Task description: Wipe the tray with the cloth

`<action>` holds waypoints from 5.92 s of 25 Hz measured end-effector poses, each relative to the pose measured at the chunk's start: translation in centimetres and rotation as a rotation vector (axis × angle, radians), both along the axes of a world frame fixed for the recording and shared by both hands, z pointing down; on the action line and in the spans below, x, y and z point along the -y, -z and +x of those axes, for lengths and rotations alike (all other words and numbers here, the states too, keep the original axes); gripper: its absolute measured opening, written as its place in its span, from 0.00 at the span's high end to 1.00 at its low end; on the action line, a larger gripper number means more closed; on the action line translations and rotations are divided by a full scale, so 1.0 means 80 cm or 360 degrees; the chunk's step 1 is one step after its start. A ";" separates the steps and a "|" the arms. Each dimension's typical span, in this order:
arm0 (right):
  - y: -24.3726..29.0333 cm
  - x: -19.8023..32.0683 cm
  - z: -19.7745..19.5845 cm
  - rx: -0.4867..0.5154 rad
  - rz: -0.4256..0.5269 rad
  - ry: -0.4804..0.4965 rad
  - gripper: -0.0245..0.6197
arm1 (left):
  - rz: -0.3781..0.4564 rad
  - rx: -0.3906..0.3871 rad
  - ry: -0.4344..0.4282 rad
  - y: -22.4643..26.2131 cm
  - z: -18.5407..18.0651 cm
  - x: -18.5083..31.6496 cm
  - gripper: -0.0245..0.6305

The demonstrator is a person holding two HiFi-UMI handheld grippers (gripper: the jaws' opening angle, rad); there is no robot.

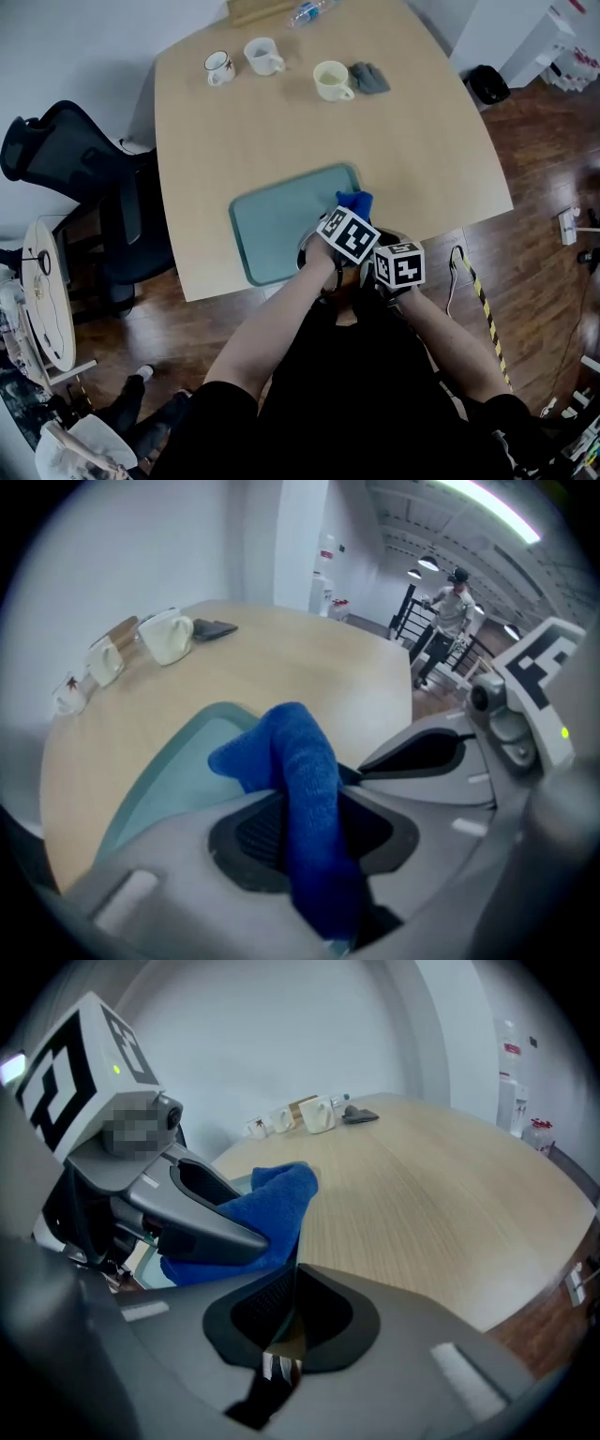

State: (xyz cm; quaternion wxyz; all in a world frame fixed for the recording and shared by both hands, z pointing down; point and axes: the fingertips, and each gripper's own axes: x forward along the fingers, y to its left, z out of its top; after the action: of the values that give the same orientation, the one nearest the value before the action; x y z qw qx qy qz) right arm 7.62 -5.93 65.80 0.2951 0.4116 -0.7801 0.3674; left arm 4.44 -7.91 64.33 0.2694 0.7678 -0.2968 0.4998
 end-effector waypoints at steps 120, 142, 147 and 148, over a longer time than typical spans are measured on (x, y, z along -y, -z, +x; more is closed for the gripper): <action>-0.001 0.000 -0.008 0.0010 -0.0049 -0.0046 0.94 | 0.0438 0.0721 -0.0941 -0.005 -0.086 0.118 0.75; -0.004 -0.003 -0.002 0.0000 -0.0045 -0.0027 0.94 | 0.0204 0.0413 -0.1137 -0.008 -0.073 -0.035 0.75; 0.000 0.000 -0.004 0.0026 -0.0027 -0.0042 0.94 | 0.0254 0.0598 -0.1017 -0.002 -0.125 0.069 0.75; 0.000 0.000 -0.005 0.0033 -0.0023 -0.0046 0.94 | 0.0253 0.0619 -0.1003 -0.001 -0.132 0.082 0.75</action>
State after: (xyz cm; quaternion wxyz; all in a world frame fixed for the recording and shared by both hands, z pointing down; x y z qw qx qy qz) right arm 7.24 -5.96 65.79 0.2845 0.4167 -0.7745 0.3816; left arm -6.11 -14.49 64.39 -0.0195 0.7307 -0.1295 0.6700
